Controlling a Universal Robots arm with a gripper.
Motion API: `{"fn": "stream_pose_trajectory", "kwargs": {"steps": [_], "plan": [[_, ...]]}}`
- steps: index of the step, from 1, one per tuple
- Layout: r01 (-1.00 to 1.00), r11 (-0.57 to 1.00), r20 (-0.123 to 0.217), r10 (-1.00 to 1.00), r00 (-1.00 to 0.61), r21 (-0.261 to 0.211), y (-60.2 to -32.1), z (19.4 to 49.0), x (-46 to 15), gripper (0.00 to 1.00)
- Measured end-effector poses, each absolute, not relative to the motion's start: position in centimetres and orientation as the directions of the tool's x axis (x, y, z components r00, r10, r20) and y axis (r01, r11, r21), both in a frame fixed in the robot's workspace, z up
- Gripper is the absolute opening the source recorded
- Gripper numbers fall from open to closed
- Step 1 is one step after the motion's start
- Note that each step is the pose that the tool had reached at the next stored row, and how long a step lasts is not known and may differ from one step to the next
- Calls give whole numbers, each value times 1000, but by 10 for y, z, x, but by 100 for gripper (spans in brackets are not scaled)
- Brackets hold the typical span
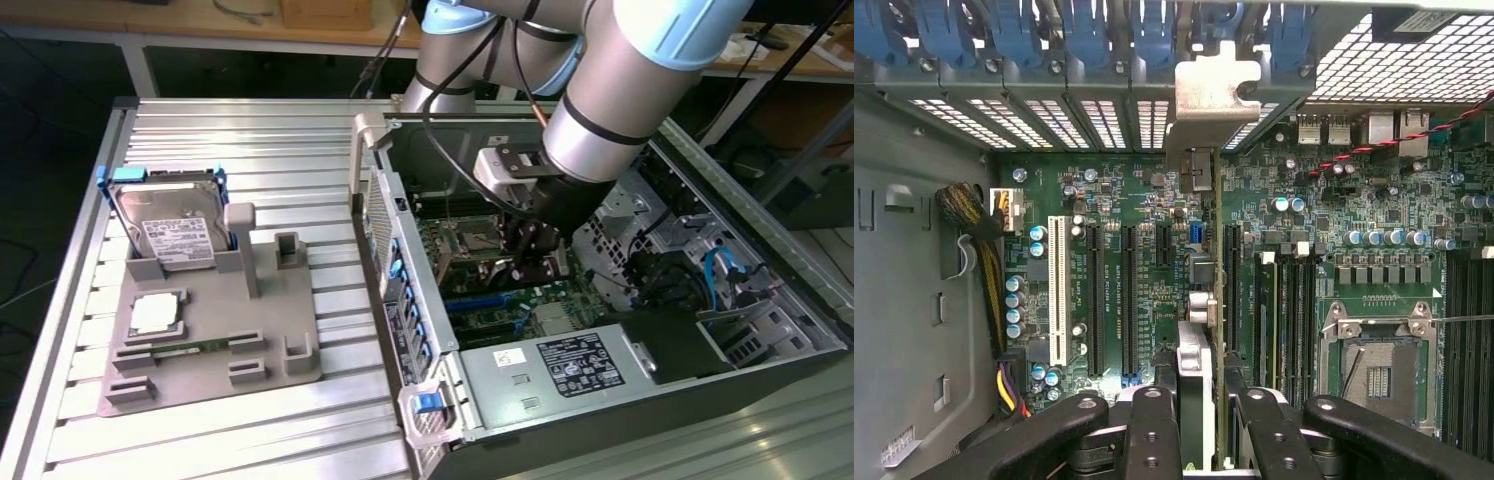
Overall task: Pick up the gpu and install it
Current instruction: 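Insert the gpu into the slot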
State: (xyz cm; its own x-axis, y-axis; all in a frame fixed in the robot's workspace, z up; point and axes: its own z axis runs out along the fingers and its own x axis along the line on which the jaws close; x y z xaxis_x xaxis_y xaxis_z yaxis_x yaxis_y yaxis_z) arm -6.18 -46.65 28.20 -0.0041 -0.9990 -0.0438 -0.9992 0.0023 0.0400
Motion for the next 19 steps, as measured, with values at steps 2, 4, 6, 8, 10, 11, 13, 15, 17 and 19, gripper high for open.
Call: {"fn": "stream_pose_trajectory", "kwargs": {"steps": [2, 4, 6, 8, 10, 11, 13, 15, 17, 19], "plan": [[-999, 2, -44, -999, -4, 40, -467, 282, -62, 27], [-999, 2, -44, -999, -4, 40, -467, 282, -62, 27], [-999, 2, -44, -999, -4, 40, -467, 282, -62, 27], [-999, 3, -44, -999, -5, 40, -467, 282, -66, 27], [-999, 3, -44, -999, -5, 40, -466, 281, -67, 27], [-999, 3, -44, -999, -4, 40, -466, 281, -68, 27], [-999, 3, -44, -999, -4, 40, -467, 281, -68, 27], [-999, 3, -43, -999, -5, 40, -466, 280, -68, 27], [-999, 3, -43, -999, -5, 40, -466, 278, -68, 27], [-999, 3, -43, -999, -4, 40, -465, 275, -68, 27]]}}
